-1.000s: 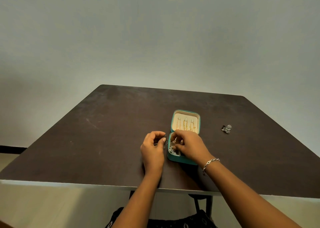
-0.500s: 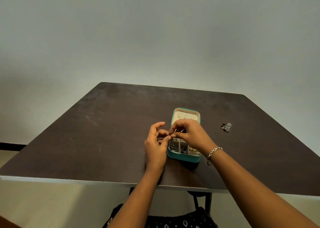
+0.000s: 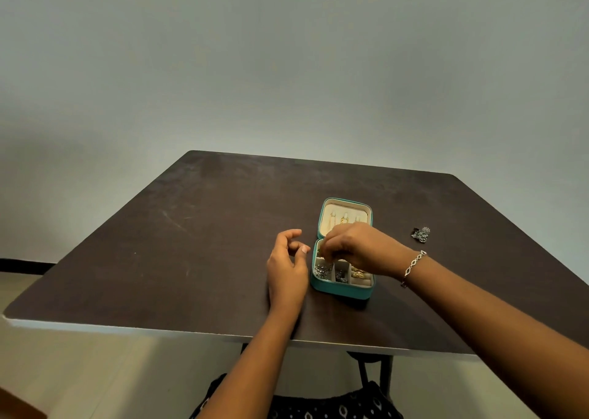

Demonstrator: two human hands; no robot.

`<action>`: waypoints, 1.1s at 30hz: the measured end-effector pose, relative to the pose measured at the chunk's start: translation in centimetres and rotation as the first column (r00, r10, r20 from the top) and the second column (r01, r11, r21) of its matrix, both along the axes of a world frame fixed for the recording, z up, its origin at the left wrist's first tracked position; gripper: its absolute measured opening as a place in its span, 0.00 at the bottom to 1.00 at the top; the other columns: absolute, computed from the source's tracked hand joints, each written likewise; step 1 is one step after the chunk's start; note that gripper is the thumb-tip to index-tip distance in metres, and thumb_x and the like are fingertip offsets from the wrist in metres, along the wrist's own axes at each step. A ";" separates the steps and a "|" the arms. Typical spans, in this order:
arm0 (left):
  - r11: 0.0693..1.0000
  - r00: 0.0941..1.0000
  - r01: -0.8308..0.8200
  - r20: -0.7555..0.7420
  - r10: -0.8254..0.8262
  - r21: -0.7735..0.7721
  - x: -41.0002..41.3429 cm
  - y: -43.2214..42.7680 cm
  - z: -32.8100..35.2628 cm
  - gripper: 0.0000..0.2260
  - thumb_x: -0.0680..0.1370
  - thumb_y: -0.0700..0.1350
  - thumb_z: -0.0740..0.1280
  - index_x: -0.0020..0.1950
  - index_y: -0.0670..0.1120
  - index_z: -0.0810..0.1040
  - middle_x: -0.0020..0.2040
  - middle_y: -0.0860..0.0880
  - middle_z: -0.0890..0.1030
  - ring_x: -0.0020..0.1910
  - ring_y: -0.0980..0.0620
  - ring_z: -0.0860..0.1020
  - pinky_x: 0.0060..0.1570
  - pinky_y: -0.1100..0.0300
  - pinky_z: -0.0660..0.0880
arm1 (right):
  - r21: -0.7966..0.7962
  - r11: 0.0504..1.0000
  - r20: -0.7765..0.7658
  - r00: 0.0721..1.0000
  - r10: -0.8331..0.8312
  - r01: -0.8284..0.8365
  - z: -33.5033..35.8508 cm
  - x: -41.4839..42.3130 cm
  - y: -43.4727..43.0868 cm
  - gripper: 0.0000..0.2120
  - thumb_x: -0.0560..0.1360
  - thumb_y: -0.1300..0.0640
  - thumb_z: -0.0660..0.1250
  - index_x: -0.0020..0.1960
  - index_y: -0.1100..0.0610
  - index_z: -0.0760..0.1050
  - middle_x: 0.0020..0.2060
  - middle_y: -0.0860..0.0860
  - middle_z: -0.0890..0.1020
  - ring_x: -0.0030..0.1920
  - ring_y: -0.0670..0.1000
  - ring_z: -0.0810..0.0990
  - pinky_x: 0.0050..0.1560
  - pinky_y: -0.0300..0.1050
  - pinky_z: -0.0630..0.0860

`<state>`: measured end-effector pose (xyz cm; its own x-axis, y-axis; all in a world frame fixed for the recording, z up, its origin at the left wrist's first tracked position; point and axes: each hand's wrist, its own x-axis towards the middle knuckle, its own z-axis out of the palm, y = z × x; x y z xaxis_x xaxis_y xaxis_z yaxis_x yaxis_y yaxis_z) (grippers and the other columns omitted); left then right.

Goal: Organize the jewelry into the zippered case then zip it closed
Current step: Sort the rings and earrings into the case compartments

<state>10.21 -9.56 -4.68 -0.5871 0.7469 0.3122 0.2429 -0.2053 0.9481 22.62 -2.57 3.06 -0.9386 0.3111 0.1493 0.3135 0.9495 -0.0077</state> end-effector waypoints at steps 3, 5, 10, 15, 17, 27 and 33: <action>1.000 1.000 0.008 0.001 -0.008 -0.017 0.0 -0.1 0.2 0.11 0.76 0.36 0.63 0.56 0.48 0.74 0.38 0.54 0.75 0.38 0.60 0.74 0.36 0.75 0.69 | 0.075 0.993 0.045 0.995 0.084 -0.088 0.3 -0.3 -0.2 0.04 0.68 0.67 0.69 0.40 0.60 0.80 0.40 0.55 0.83 0.43 0.54 0.80 0.41 0.42 0.74; 1.000 1.000 0.006 0.001 -0.006 -0.020 0.0 -0.1 0.2 0.11 0.76 0.36 0.63 0.56 0.48 0.74 0.38 0.55 0.75 0.37 0.60 0.74 0.36 0.74 0.70 | 0.108 0.984 0.098 0.986 0.134 -0.145 0.0 -0.5 -0.3 0.06 0.65 0.69 0.71 0.39 0.61 0.80 0.40 0.55 0.83 0.41 0.55 0.81 0.38 0.42 0.74; 1.000 1.000 0.001 0.002 -0.001 -0.023 0.1 -0.2 0.2 0.11 0.77 0.36 0.63 0.56 0.49 0.73 0.37 0.55 0.75 0.35 0.60 0.73 0.35 0.72 0.70 | 0.147 0.970 0.159 0.972 0.171 -0.195 -0.3 -0.3 -0.6 0.02 0.66 0.66 0.70 0.39 0.63 0.79 0.42 0.59 0.79 0.40 0.58 0.80 0.32 0.44 0.74; 0.999 1.000 -0.002 -0.006 0.002 -0.032 0.1 -0.2 0.3 0.11 0.77 0.36 0.62 0.57 0.49 0.73 0.38 0.55 0.75 0.36 0.60 0.73 0.35 0.73 0.70 | 0.141 0.969 0.161 0.970 0.182 -0.205 -1.1 -0.6 -0.7 0.03 0.66 0.66 0.71 0.40 0.61 0.78 0.41 0.58 0.78 0.37 0.56 0.79 0.31 0.46 0.76; 0.999 1.000 -0.008 -0.013 0.007 -0.035 0.0 -0.2 0.2 0.11 0.77 0.36 0.62 0.57 0.49 0.73 0.38 0.55 0.76 0.37 0.60 0.74 0.35 0.74 0.70 | 0.110 0.985 0.134 0.984 0.116 -0.131 -1.6 -0.5 -0.5 0.04 0.71 0.67 0.66 0.45 0.61 0.77 0.46 0.58 0.77 0.43 0.57 0.78 0.39 0.50 0.76; 0.996 0.994 -0.081 -0.075 0.078 -0.046 0.0 0.2 -0.3 0.10 0.77 0.38 0.61 0.55 0.49 0.74 0.45 0.49 0.79 0.45 0.53 0.76 0.38 0.69 0.69 | -0.200 0.926 -0.477 0.794 -0.377 0.319 -2.4 5.5 0.3 0.06 0.70 0.70 0.67 0.42 0.61 0.77 0.40 0.50 0.79 0.42 0.50 0.78 0.45 0.42 0.77; 0.974 0.955 -0.139 -0.237 0.180 0.180 2.0 -1.0 0.4 0.09 0.78 0.38 0.60 0.54 0.48 0.75 0.47 0.52 0.74 0.45 0.56 0.76 0.39 0.67 0.74 | -0.544 0.659 -0.471 0.461 -0.752 0.520 -5.3 12.1 2.0 0.02 0.71 0.64 0.69 0.41 0.58 0.77 0.41 0.51 0.80 0.43 0.50 0.77 0.45 0.41 0.71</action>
